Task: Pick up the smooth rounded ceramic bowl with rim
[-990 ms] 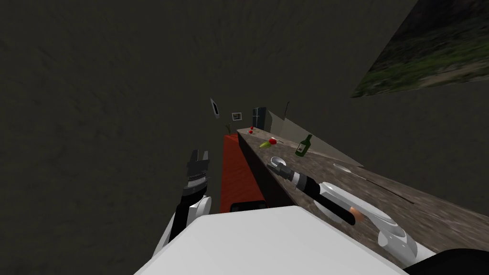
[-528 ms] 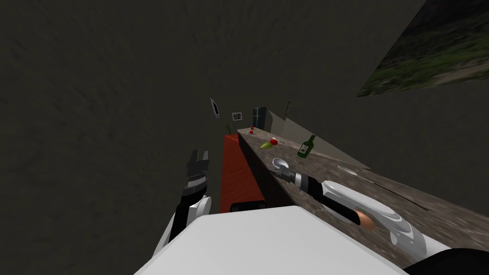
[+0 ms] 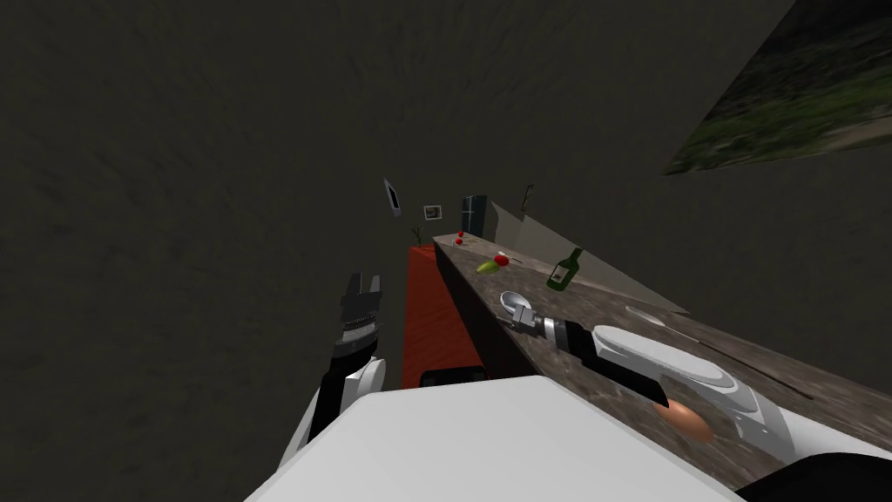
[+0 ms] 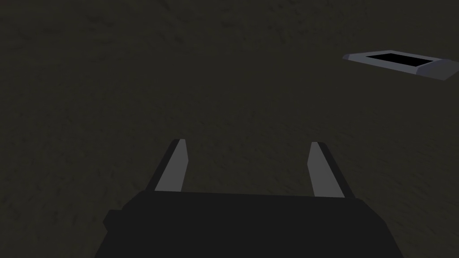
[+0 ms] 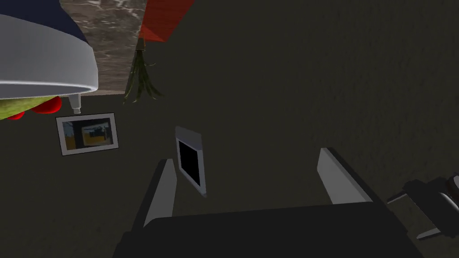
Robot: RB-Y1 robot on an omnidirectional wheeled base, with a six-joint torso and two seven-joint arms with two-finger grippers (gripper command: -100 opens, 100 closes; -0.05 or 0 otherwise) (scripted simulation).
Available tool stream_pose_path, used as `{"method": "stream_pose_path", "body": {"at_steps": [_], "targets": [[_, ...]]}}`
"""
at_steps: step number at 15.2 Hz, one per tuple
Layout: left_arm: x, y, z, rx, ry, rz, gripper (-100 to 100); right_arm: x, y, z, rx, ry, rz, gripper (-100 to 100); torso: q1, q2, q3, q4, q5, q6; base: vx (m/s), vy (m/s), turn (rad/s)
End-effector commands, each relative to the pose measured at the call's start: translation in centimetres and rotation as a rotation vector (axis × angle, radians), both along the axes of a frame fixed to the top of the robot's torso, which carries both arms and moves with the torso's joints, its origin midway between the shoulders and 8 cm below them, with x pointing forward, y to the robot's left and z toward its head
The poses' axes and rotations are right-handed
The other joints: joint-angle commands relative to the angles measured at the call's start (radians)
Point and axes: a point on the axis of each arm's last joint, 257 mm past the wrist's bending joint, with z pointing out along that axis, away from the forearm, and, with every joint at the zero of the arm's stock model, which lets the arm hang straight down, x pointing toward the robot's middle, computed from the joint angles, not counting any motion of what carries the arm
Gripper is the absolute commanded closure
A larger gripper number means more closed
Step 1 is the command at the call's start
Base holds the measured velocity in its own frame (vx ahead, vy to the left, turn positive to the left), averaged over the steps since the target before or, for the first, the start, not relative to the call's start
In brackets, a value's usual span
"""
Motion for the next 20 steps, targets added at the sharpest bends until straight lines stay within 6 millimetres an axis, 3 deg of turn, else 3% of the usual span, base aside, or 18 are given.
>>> {"method": "stream_pose_path", "body": {"at_steps": [1, 11, 16, 20], "targets": [[0.0, 0.0, 0.0, 0.0, 0.0, 0.0, 0, -0.3, -0.9, -0.8, -0.071, 0.009, 0.027, -100, 0.0, 0.0, 0.0, 0.0, 0.0, 0.0, 0.045, 0.017, 0.005], [0.0, 0.0, 0.0, 0.0, 0.0, 0.0, 0, -1.8, -5.2, -3.5, -0.33, 0.043, 0.132, -100, 0.0, 0.0, 0.0, 0.0, 0.0, 0.0, 0.038, 0.015, 0.004], [0.0, 0.0, 0.0, 0.0, 0.0, 0.0, 0, -3.1, -9.0, -5.3, -0.529, 0.072, 0.222, -100, 0.001, 0.0, 0.0, 0.0, 0.0, 0.0, 0.038, 0.025, 0.007], [0.0, 0.0, 0.0, 0.0, 0.0, 0.0, 0, -3.6, -10.7, -5.5, -0.612, 0.086, 0.269, -100, 0.001, 0.001, 0.0, 0.0, 0.0, 0.0, 0.029, 0.02, 0.004]]}}
